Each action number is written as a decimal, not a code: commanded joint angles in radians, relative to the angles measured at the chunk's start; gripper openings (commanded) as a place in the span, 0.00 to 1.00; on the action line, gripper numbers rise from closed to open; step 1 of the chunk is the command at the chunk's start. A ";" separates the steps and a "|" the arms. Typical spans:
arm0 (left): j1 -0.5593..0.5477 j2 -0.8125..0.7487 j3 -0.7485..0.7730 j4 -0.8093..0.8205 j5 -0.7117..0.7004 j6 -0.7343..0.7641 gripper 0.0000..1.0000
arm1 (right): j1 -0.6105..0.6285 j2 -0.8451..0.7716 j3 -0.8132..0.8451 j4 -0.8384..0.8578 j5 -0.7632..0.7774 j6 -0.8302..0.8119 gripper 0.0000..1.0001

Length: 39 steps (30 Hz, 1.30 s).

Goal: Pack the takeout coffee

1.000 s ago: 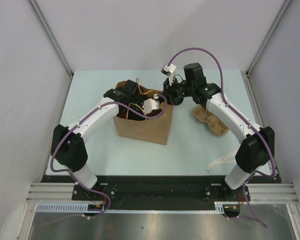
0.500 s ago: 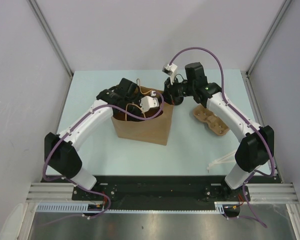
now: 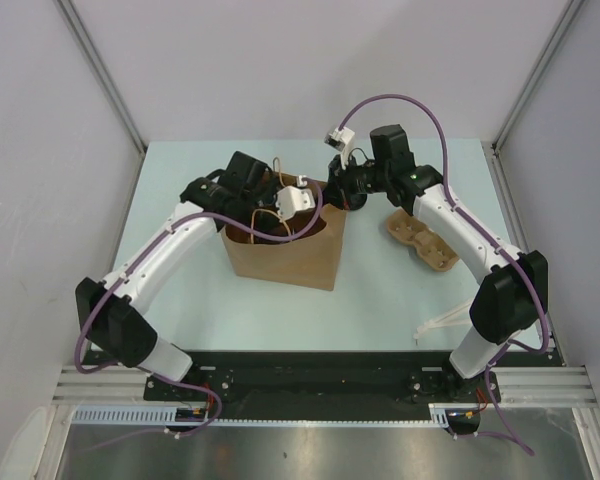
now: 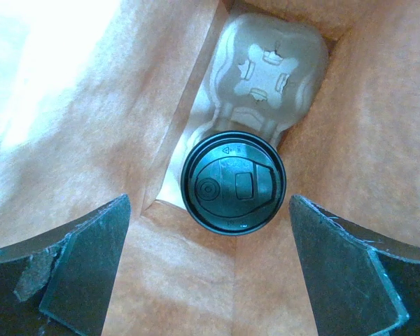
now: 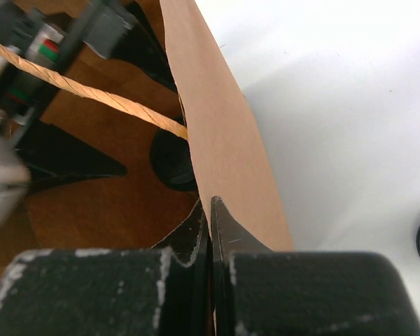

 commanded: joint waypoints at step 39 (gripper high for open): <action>0.121 -0.217 0.292 0.176 -0.016 -0.373 0.99 | 0.012 0.020 0.106 -0.071 0.020 -0.035 0.30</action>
